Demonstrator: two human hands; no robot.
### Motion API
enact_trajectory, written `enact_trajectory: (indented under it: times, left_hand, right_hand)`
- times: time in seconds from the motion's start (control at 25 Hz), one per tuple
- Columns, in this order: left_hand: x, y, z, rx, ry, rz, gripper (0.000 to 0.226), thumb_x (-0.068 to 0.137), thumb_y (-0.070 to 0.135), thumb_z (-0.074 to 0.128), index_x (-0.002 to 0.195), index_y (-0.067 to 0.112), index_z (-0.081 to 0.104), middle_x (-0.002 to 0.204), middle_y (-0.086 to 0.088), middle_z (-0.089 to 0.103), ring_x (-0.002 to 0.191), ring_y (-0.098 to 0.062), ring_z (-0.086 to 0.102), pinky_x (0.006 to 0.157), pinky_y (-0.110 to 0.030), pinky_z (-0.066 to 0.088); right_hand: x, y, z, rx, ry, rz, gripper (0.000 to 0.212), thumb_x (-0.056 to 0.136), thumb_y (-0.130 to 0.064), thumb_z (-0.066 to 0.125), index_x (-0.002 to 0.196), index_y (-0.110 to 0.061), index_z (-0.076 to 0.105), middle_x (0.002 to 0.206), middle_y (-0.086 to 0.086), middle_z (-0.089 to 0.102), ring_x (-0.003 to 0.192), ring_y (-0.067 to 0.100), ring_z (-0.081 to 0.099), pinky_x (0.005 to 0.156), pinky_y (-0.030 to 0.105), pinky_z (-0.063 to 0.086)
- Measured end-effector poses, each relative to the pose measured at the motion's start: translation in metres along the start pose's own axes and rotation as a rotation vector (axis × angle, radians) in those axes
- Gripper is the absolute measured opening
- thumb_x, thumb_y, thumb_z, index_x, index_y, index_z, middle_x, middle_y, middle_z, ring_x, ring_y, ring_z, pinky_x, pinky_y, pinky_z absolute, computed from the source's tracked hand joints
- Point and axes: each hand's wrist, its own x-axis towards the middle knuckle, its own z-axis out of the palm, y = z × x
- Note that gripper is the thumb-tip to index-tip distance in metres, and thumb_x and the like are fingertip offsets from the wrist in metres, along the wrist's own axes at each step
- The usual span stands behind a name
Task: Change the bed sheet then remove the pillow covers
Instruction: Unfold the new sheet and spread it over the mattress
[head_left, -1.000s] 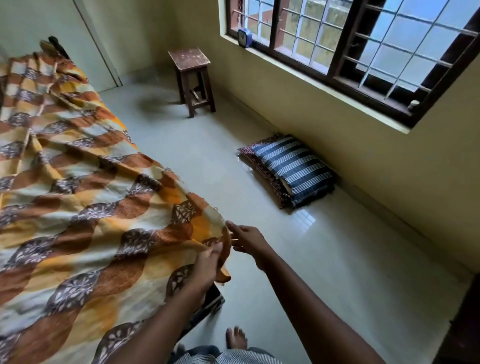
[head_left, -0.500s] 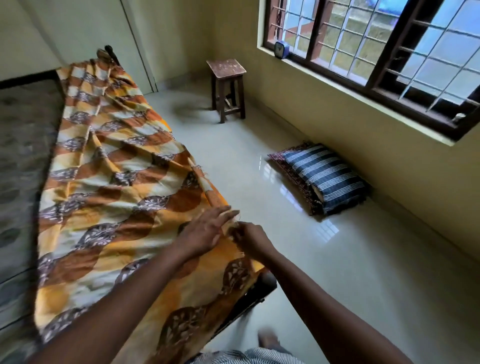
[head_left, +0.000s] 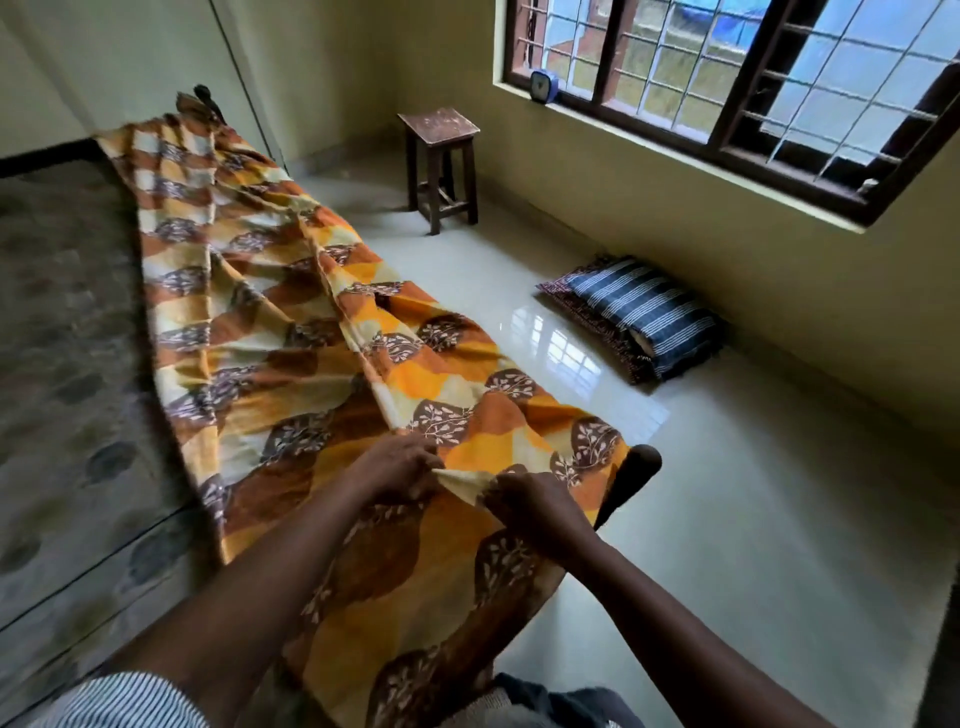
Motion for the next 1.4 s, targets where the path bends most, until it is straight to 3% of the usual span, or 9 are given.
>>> enact_trajectory:
  times: [0.2, 0.36, 0.52, 0.64, 0.72, 0.88, 1.0, 1.16, 1.4]
  left_hand:
    - [-0.121, -0.021, 0.042, -0.117, 0.137, -0.277, 0.029, 0.087, 0.021, 0.059, 0.114, 0.027, 0.067, 0.117, -0.003, 0.064, 0.108, -0.022, 0.057, 0.086, -0.026, 0.043]
    - [-0.223, -0.008, 0.055, -0.149, 0.336, -0.326, 0.024, 0.081, 0.012, 0.066, 0.103, 0.019, 0.073, 0.111, -0.011, 0.068, 0.105, -0.027, 0.061, 0.100, -0.036, 0.039]
    - [-0.333, -0.006, 0.070, -0.046, 0.301, -0.421, 0.027, 0.085, 0.019, 0.062, 0.111, 0.022, 0.069, 0.117, -0.006, 0.066, 0.115, -0.019, 0.056, 0.113, -0.039, 0.020]
    - [-0.406, -0.011, 0.071, -0.047, 0.283, -0.478, 0.027, 0.087, 0.016, 0.059, 0.112, 0.021, 0.068, 0.118, -0.006, 0.065, 0.118, -0.019, 0.053, 0.114, -0.040, 0.016]
    - [-0.452, -0.012, 0.065, -0.054, 0.312, -0.493, 0.026, 0.081, 0.009, 0.065, 0.104, 0.019, 0.072, 0.109, -0.007, 0.069, 0.110, -0.022, 0.059, 0.111, -0.047, 0.022]
    - [-0.549, -0.039, 0.082, -0.065, 0.451, -0.438, 0.032, 0.047, -0.007, 0.084, 0.073, 0.011, 0.077, 0.073, -0.014, 0.072, 0.074, -0.031, 0.070, 0.085, -0.067, 0.038]
    - [-0.610, -0.056, 0.094, -0.110, 0.457, -0.450, 0.023, 0.059, -0.003, 0.080, 0.079, 0.008, 0.077, 0.083, -0.015, 0.073, 0.087, -0.032, 0.069, 0.094, -0.063, 0.035]
    - [-0.714, -0.100, 0.123, -0.047, 0.429, -0.410, 0.027, 0.059, -0.003, 0.080, 0.083, 0.010, 0.077, 0.087, -0.011, 0.074, 0.090, -0.029, 0.069, 0.095, -0.060, 0.037]
    - [-0.852, -0.138, 0.159, -0.013, 0.420, -0.411, 0.029, 0.056, 0.004, 0.085, 0.080, 0.018, 0.077, 0.087, -0.003, 0.075, 0.089, -0.021, 0.070, 0.086, -0.049, 0.045]
  right_hand:
    - [-0.057, -0.060, 0.046, 0.000, 0.008, -0.040, 0.024, 0.091, -0.030, 0.058, 0.085, -0.009, 0.068, 0.085, 0.010, 0.069, 0.078, 0.024, 0.065, 0.062, 0.032, 0.043]
    - [-0.104, -0.107, 0.091, 0.032, 0.074, -0.058, 0.020, 0.088, -0.032, 0.062, 0.083, -0.013, 0.069, 0.083, 0.008, 0.071, 0.076, 0.024, 0.065, 0.060, 0.029, 0.041]
    - [-0.155, -0.166, 0.143, 0.077, 0.073, -0.057, 0.021, 0.086, -0.032, 0.064, 0.079, -0.013, 0.069, 0.081, 0.011, 0.071, 0.076, 0.026, 0.065, 0.059, 0.027, 0.036]
    - [-0.185, -0.219, 0.177, 0.105, 0.014, -0.075, 0.018, 0.087, -0.030, 0.063, 0.085, -0.014, 0.071, 0.085, 0.008, 0.072, 0.077, 0.020, 0.065, 0.060, 0.025, 0.038]
    - [-0.197, -0.251, 0.199, 0.119, -0.017, -0.096, 0.016, 0.088, -0.031, 0.062, 0.088, -0.017, 0.071, 0.086, 0.004, 0.072, 0.072, 0.013, 0.062, 0.058, 0.024, 0.038]
    - [-0.225, -0.324, 0.249, 0.112, -0.042, -0.116, 0.017, 0.089, -0.031, 0.061, 0.089, -0.016, 0.070, 0.079, 0.000, 0.068, 0.066, 0.009, 0.055, 0.051, 0.023, 0.032]
    - [-0.243, -0.371, 0.290, 0.130, -0.038, -0.110, 0.018, 0.089, -0.029, 0.061, 0.091, -0.014, 0.071, 0.083, 0.002, 0.070, 0.067, 0.010, 0.057, 0.052, 0.021, 0.035]
    - [-0.272, -0.451, 0.361, 0.149, -0.024, -0.098, 0.020, 0.088, -0.029, 0.063, 0.089, -0.010, 0.071, 0.085, 0.008, 0.072, 0.072, 0.019, 0.064, 0.062, 0.033, 0.048]
    - [-0.320, -0.558, 0.445, 0.152, -0.072, -0.081, 0.024, 0.089, -0.031, 0.061, 0.084, -0.009, 0.069, 0.080, 0.010, 0.069, 0.067, 0.018, 0.058, 0.058, 0.028, 0.039]
